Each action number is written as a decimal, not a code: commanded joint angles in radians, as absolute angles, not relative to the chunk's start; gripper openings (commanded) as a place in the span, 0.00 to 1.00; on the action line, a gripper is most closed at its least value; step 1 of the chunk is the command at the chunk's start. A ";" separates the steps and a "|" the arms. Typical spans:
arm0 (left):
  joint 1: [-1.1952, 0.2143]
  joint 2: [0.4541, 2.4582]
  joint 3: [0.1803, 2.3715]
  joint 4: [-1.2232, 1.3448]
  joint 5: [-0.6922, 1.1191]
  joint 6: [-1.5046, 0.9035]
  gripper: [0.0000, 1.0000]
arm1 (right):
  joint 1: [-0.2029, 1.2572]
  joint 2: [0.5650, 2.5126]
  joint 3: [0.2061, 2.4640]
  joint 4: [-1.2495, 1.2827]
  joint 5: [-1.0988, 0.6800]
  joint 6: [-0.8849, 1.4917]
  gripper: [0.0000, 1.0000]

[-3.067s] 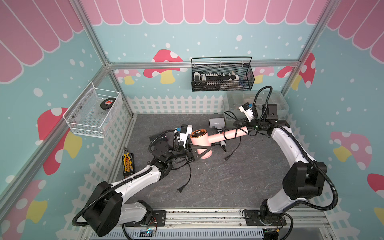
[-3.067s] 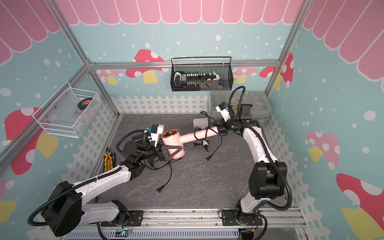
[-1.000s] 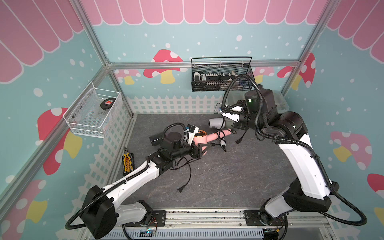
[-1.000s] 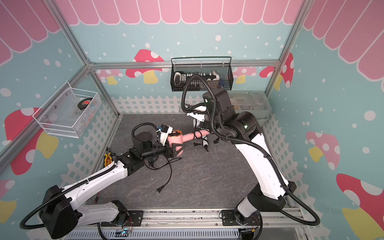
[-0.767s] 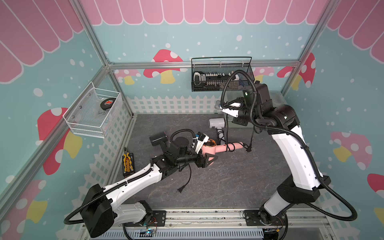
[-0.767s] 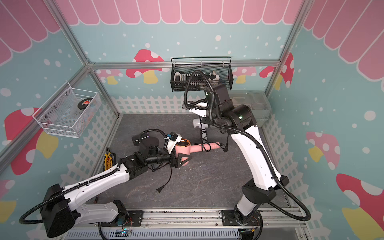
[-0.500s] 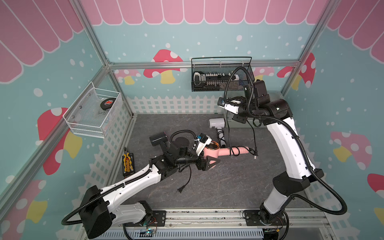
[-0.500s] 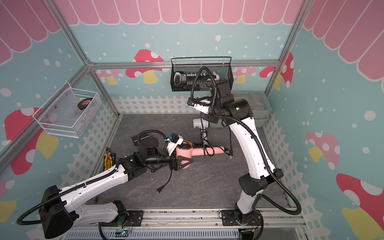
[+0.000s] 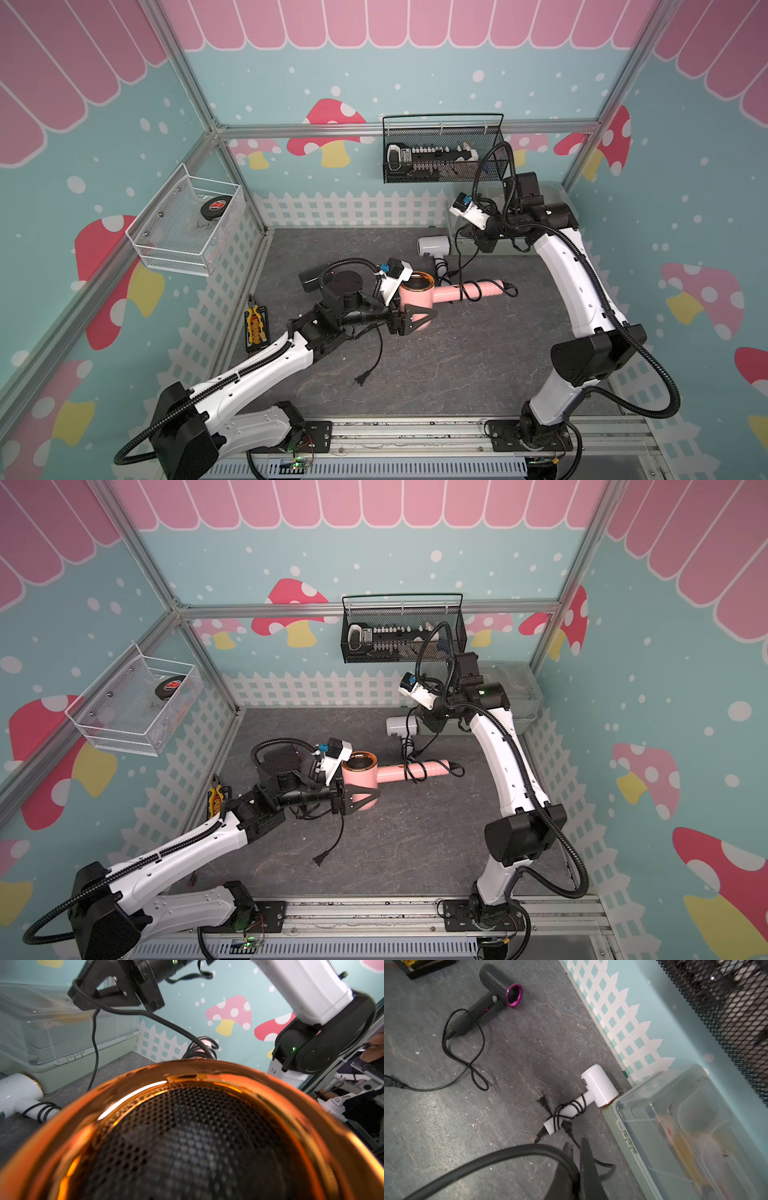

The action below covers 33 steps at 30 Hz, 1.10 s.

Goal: Wrap the cord around the hair dryer
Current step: Wrap the power cord around the hair dryer.

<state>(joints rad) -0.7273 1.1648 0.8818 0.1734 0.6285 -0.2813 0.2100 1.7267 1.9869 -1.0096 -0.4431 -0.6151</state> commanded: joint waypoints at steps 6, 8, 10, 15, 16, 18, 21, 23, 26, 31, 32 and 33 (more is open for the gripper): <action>-0.616 1.139 0.806 0.601 0.733 -0.490 0.00 | 0.135 1.670 1.810 -0.782 -0.713 -0.452 0.00; -0.583 1.146 0.783 0.689 0.732 -0.551 0.00 | 0.121 1.648 1.746 -0.719 -0.750 -0.403 0.00; -0.551 1.158 0.763 0.774 0.737 -0.609 0.00 | 0.107 1.624 1.684 -0.656 -0.781 -0.359 0.00; -0.517 1.176 0.755 0.853 0.742 -0.666 0.00 | 0.087 1.588 1.537 -0.505 -0.856 -0.247 0.00; -0.514 1.177 0.756 0.857 0.740 -0.665 0.00 | 0.087 1.584 1.518 -0.478 -0.864 -0.226 0.00; -0.512 1.184 0.761 0.864 0.741 -0.671 0.00 | 0.087 1.582 1.470 -0.414 -0.887 -0.175 0.00; -0.509 1.199 0.772 0.882 0.741 -0.684 0.00 | 0.087 1.583 1.423 -0.332 -0.916 -0.108 0.00; -0.509 1.207 0.772 0.905 0.725 -0.697 0.00 | 0.087 1.582 1.404 -0.291 -0.925 -0.075 0.00; -0.508 1.207 0.762 0.917 0.665 -0.700 0.00 | 0.089 1.572 1.356 -0.210 -0.930 -0.009 0.00; -0.503 1.216 0.767 0.917 0.580 -0.689 0.00 | 0.099 1.507 1.188 -0.015 -0.913 0.109 0.00; -0.503 1.218 0.774 0.917 0.570 -0.686 0.00 | 0.103 1.496 1.164 -0.001 -0.902 0.117 0.00; -0.503 1.219 0.787 0.915 0.559 -0.684 0.00 | 0.107 1.485 1.135 0.021 -0.893 0.127 0.00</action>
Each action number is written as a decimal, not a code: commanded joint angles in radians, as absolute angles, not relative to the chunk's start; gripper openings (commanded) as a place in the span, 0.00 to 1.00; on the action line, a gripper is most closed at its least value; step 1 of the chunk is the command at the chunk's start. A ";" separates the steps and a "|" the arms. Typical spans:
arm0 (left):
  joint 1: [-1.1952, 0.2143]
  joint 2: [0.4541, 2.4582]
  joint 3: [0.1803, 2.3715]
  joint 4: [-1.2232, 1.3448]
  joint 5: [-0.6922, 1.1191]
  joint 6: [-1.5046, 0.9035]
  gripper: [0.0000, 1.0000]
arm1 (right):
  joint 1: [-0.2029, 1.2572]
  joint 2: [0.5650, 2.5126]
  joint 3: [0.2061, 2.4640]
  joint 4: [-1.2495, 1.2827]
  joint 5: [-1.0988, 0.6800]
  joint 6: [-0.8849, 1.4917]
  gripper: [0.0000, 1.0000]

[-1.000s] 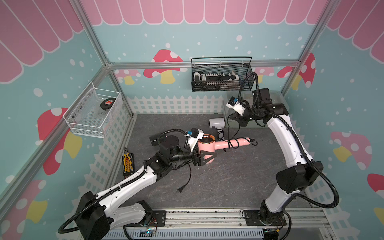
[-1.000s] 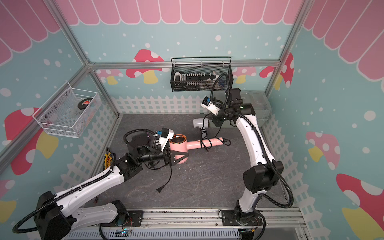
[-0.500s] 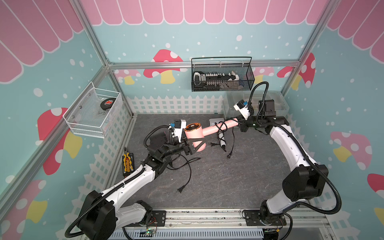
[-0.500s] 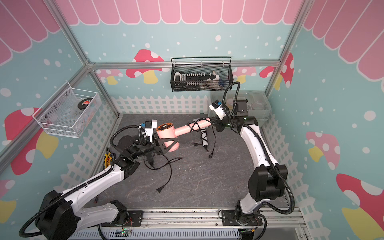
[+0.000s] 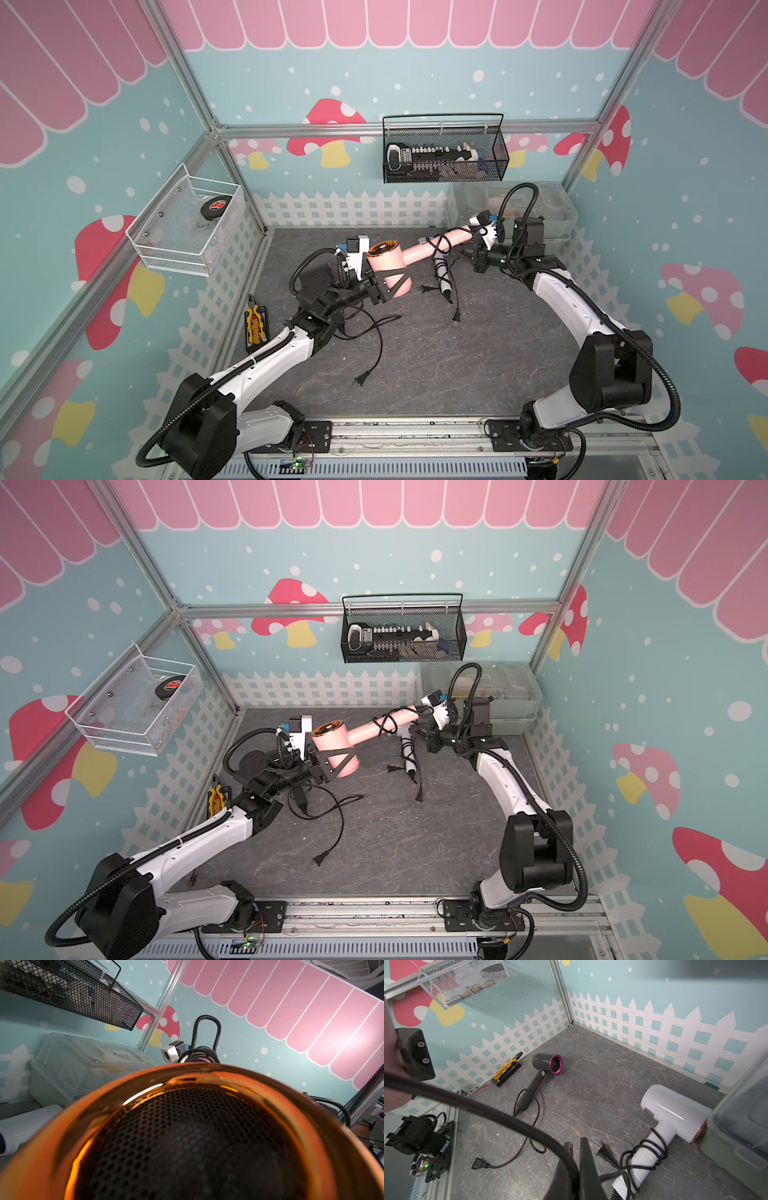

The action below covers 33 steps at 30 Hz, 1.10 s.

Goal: Wrap the cord around the hair dryer
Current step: Wrap the power cord around the hair dryer.

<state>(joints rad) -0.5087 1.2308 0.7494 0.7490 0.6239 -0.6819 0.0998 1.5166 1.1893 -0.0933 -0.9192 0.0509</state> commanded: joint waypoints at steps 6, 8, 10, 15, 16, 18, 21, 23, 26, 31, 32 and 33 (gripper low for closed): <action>-0.503 1.257 0.917 0.876 0.557 -0.667 0.00 | 0.132 1.469 1.016 0.156 -0.844 0.193 0.00; -0.502 1.276 0.956 0.877 0.560 -0.671 0.00 | 0.141 1.476 0.995 0.196 -0.835 0.208 0.03; -0.504 1.292 0.991 0.882 0.566 -0.684 0.00 | 0.151 1.492 0.984 0.236 -0.829 0.223 0.09; -0.505 1.313 1.040 0.901 0.552 -0.697 0.00 | 0.187 1.575 0.988 0.306 -0.807 0.247 0.12; -0.503 1.313 1.047 0.893 0.551 -0.694 0.00 | 0.191 1.590 0.987 0.317 -0.805 0.251 0.13; -0.503 1.316 1.061 0.882 0.552 -0.689 0.00 | 0.203 1.628 0.967 0.410 -0.810 0.295 0.14; -0.503 1.317 1.072 0.872 0.551 -0.685 0.00 | 0.227 1.679 0.972 0.453 -0.806 0.316 0.14; -0.502 1.313 1.075 0.862 0.546 -0.679 0.00 | 0.241 1.698 0.975 0.460 -0.788 0.314 0.13; -0.499 1.307 1.079 0.849 0.544 -0.673 0.00 | 0.248 1.713 0.971 0.481 -0.766 0.313 0.10; -0.491 1.293 1.078 0.824 0.526 -0.658 0.00 | 0.258 1.719 0.991 0.472 -0.763 0.300 0.05; -0.488 1.287 1.073 0.816 0.512 -0.650 0.00 | 0.264 1.711 0.983 0.472 -0.759 0.294 0.04; -0.482 1.282 1.068 0.805 0.503 -0.642 0.00 | 0.271 1.698 0.973 0.469 -0.754 0.288 0.03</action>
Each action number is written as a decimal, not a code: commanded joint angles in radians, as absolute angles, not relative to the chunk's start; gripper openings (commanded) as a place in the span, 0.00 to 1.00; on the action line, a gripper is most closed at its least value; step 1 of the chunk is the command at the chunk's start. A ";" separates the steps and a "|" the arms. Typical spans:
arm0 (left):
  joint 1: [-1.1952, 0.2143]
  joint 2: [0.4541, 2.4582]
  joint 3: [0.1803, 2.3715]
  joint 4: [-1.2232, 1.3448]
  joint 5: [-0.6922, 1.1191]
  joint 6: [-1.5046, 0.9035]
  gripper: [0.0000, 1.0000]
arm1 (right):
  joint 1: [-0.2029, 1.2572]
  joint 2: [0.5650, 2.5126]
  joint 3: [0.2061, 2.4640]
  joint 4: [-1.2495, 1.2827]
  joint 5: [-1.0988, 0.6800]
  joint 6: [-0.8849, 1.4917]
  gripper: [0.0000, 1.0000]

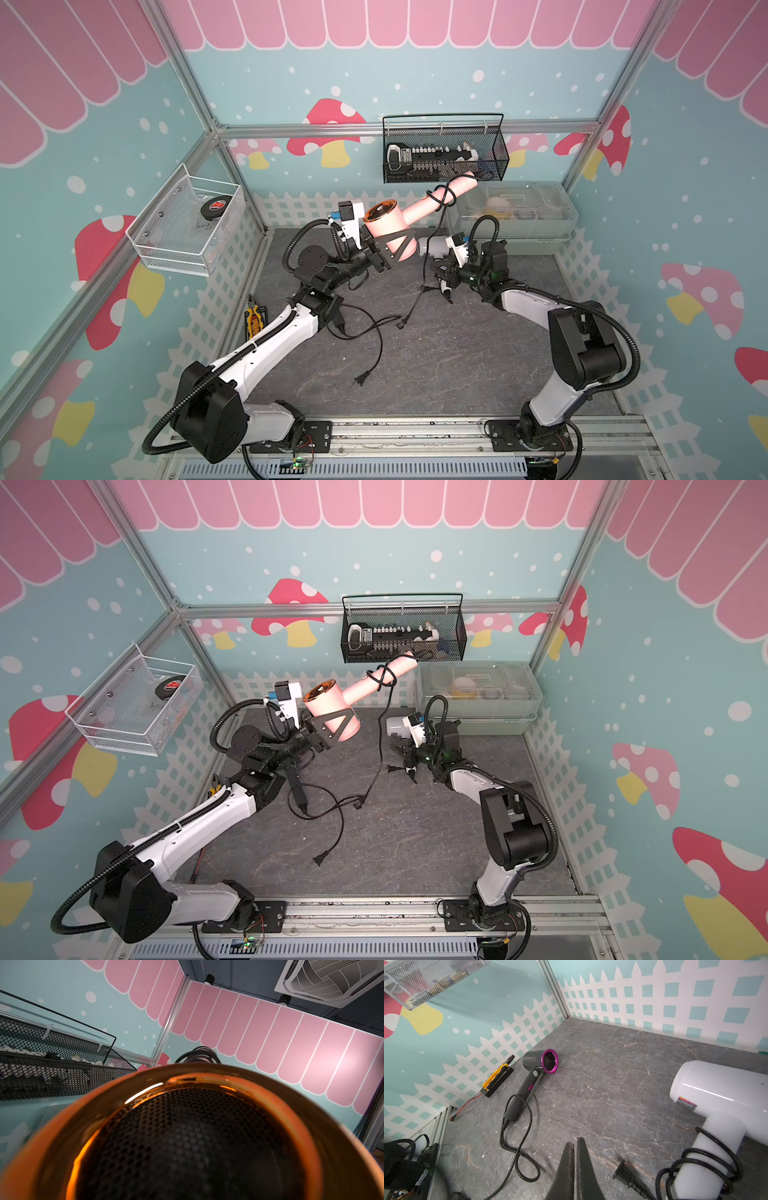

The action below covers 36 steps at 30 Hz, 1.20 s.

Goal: Wrap the cord around the hair dryer
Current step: Wrap the power cord around the hair dryer.

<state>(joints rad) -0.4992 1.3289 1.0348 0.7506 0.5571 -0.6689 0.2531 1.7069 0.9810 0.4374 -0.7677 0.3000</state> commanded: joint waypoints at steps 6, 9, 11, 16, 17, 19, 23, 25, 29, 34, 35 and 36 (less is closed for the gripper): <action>-0.454 1.270 1.058 0.810 0.514 -0.657 0.00 | 0.284 1.606 0.896 0.435 -0.725 0.248 0.09; -0.454 1.268 1.074 0.802 0.533 -0.659 0.00 | 0.274 1.559 0.877 0.403 -0.698 0.223 0.24; -0.454 1.264 1.081 0.790 0.543 -0.655 0.00 | 0.267 1.530 0.879 0.348 -0.651 0.197 0.29; -0.454 1.272 1.086 0.798 0.553 -0.662 0.00 | 0.252 1.492 0.924 0.206 -0.547 0.130 0.49; -0.454 1.274 1.084 0.805 0.551 -0.667 0.00 | 0.252 1.493 0.940 0.175 -0.528 0.119 0.59; -0.454 1.279 1.083 0.815 0.550 -0.672 0.00 | 0.249 1.490 0.947 0.166 -0.532 0.112 0.67; -0.454 1.288 1.092 0.816 0.551 -0.673 0.00 | 0.250 1.480 0.938 0.233 -0.600 0.132 0.77; -0.454 1.292 1.101 0.813 0.555 -0.673 0.00 | 0.250 1.484 0.936 0.275 -0.606 0.141 0.80; -0.454 1.301 1.115 0.815 0.558 -0.678 0.00 | 0.250 1.506 0.946 0.347 -0.539 0.142 0.83; -0.454 1.312 1.122 0.833 0.558 -0.701 0.00 | 0.250 1.604 1.007 0.454 -0.473 0.173 0.86; -0.454 1.315 1.124 0.837 0.558 -0.707 0.00 | 0.250 1.629 1.022 0.469 -0.464 0.180 0.79; -0.454 1.317 1.124 0.840 0.558 -0.710 0.00 | 0.250 1.645 1.029 0.483 -0.463 0.184 0.63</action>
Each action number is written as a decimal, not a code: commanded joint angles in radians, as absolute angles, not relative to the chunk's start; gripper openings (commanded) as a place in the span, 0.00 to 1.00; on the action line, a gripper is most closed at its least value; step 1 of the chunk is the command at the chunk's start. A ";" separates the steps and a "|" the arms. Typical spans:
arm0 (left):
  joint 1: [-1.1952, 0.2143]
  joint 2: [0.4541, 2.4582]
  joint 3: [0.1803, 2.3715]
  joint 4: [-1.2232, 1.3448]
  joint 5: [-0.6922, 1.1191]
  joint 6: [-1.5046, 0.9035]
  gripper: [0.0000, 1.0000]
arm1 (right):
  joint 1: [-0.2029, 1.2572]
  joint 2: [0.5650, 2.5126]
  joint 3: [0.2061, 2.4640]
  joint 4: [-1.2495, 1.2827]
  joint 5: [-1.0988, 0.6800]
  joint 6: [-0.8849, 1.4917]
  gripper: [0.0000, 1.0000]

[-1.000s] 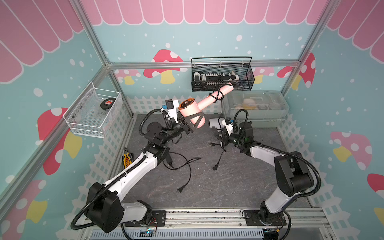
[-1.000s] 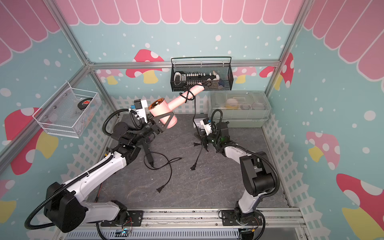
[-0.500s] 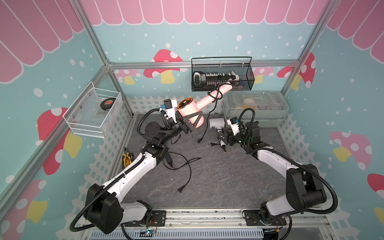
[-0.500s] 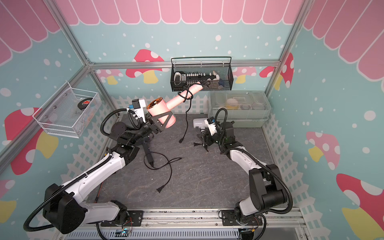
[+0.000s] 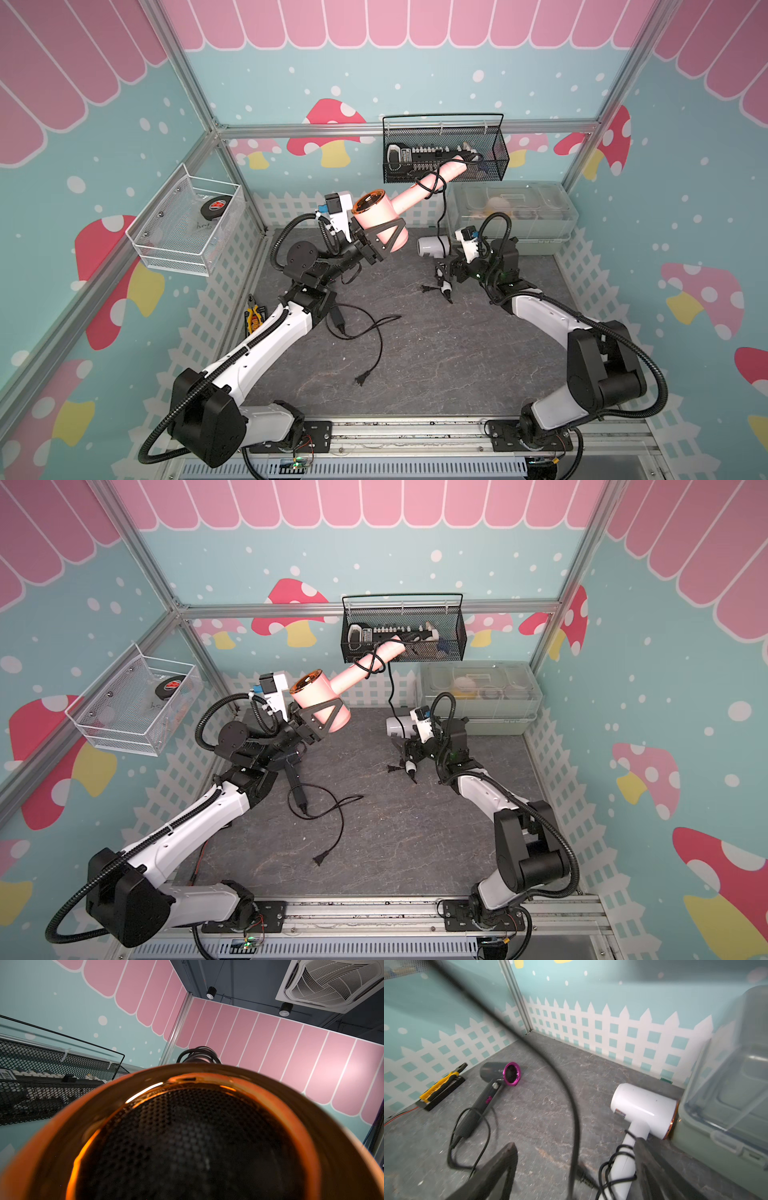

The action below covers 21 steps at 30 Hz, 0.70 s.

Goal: Wrap the cord around the hair dryer
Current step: Wrap the power cord around the hair dryer.

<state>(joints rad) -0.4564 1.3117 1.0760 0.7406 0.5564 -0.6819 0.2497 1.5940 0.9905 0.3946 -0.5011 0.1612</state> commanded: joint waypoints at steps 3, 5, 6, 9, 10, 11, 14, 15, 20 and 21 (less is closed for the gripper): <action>-0.454 1.313 1.122 0.836 0.551 -0.707 0.00 | 0.250 1.656 1.020 0.527 -0.469 0.225 0.13; -0.454 1.300 1.119 0.811 0.546 -0.685 0.00 | 0.250 1.644 0.996 0.533 -0.483 0.234 0.06; -0.454 1.295 1.117 0.800 0.541 -0.674 0.00 | 0.251 1.636 0.981 0.535 -0.486 0.236 0.04; -0.452 1.293 1.109 0.793 0.515 -0.658 0.00 | 0.255 1.609 0.935 0.542 -0.510 0.250 0.02; -0.451 1.294 1.108 0.793 0.502 -0.655 0.00 | 0.264 1.595 0.919 0.535 -0.516 0.250 0.01; -0.450 1.294 1.106 0.792 0.485 -0.650 0.00 | 0.273 1.581 0.904 0.519 -0.514 0.240 0.01; -0.438 1.295 1.100 0.768 0.419 -0.621 0.00 | 0.331 1.531 0.872 0.432 -0.486 0.182 0.00; -0.429 1.297 1.100 0.763 0.409 -0.615 0.00 | 0.354 1.517 0.868 0.394 -0.476 0.156 0.00; -0.374 1.310 1.126 0.641 0.357 -0.522 0.00 | 0.464 1.415 0.889 0.146 -0.417 0.035 0.00; -0.364 1.313 1.131 0.619 0.351 -0.508 0.00 | 0.479 1.396 0.897 0.101 -0.410 0.017 0.00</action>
<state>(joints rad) -0.3916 1.3201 1.0798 0.6388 0.4278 -0.5838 0.4519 1.4559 0.8791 0.2691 -0.4442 0.1120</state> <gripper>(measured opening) 0.725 0.050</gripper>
